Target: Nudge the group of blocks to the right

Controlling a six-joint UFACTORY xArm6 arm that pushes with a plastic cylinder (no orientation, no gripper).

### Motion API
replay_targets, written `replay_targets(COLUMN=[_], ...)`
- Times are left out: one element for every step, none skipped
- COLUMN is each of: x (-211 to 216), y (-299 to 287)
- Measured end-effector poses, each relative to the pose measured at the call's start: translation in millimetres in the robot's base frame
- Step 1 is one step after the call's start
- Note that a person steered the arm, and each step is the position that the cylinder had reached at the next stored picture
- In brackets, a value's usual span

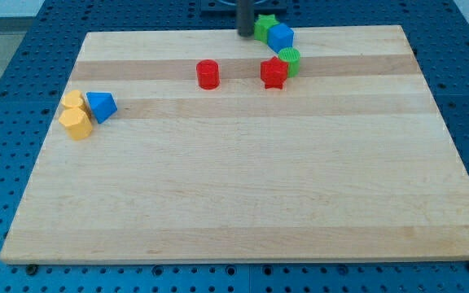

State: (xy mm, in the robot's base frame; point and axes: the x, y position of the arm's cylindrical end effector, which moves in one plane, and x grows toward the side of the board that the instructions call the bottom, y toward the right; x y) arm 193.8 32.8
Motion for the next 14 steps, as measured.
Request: replay_targets(x=[24, 49, 49, 52, 47, 23, 25, 71, 117, 118, 120, 141, 182, 218], y=[57, 71, 61, 47, 11, -49, -136, -237, -303, -308, -316, -337, -337, -316])
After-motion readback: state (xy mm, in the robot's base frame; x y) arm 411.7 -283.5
